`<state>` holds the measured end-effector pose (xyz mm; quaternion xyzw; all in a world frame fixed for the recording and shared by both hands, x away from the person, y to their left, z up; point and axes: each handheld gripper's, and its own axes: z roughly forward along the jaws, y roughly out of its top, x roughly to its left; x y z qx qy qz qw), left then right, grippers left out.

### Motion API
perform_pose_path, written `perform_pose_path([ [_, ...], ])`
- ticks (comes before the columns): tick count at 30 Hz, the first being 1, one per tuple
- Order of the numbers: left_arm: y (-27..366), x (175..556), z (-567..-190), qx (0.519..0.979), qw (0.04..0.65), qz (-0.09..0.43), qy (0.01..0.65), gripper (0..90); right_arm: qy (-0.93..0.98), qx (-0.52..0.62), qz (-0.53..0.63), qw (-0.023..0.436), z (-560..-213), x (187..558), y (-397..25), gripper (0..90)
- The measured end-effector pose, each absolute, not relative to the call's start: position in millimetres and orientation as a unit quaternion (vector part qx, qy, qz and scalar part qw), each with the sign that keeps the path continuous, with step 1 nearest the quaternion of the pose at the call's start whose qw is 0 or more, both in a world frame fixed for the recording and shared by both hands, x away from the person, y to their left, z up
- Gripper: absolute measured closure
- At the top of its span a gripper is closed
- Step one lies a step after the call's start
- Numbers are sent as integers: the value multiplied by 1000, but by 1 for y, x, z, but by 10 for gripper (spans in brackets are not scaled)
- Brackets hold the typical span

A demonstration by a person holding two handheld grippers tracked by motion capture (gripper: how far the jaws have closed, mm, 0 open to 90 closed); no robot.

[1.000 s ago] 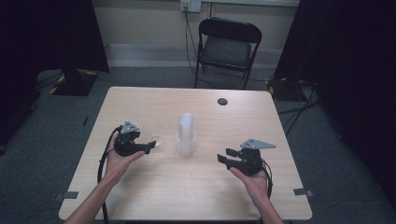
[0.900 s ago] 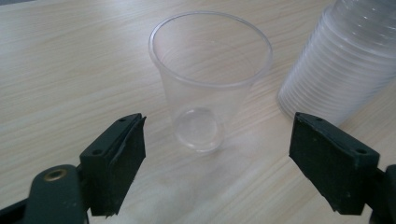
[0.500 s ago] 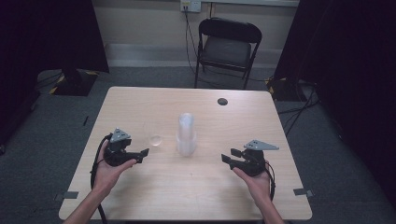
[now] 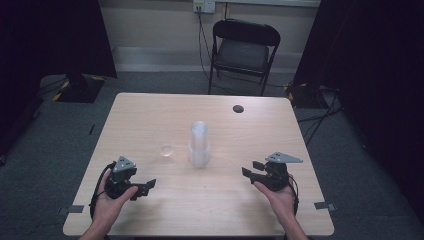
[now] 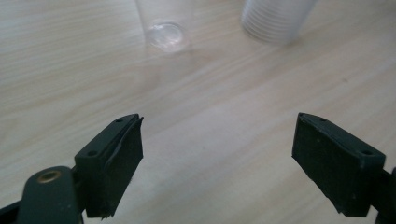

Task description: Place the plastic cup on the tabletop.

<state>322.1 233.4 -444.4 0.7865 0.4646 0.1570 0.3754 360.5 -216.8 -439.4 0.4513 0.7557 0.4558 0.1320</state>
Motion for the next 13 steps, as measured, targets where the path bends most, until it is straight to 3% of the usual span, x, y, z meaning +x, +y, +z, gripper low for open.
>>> perform_pose_path([
  [13,233,311,-463,794,369,148,460,165,754,487,402,183,-468,365,-237,275],
])
